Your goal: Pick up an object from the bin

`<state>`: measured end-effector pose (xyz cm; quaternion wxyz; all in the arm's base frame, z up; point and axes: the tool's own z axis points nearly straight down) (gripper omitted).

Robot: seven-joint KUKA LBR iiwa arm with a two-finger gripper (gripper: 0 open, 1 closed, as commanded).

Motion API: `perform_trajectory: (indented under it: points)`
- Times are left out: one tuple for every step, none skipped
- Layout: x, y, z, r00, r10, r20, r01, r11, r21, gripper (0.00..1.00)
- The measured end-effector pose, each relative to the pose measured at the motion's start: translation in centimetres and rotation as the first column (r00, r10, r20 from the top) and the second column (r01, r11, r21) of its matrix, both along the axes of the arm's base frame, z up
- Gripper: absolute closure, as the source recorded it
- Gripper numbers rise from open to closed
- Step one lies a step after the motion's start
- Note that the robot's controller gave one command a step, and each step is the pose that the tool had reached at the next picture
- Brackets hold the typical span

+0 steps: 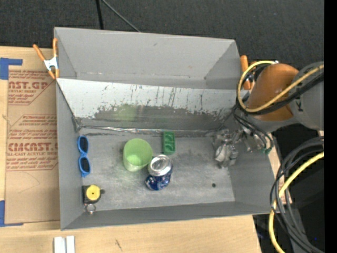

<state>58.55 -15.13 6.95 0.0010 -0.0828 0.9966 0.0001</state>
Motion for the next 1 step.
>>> perform_trajectory:
  points:
    - [-2.78,3.21,9.85,1.000,0.002,0.006,-0.002,1.000,-0.001,1.00]
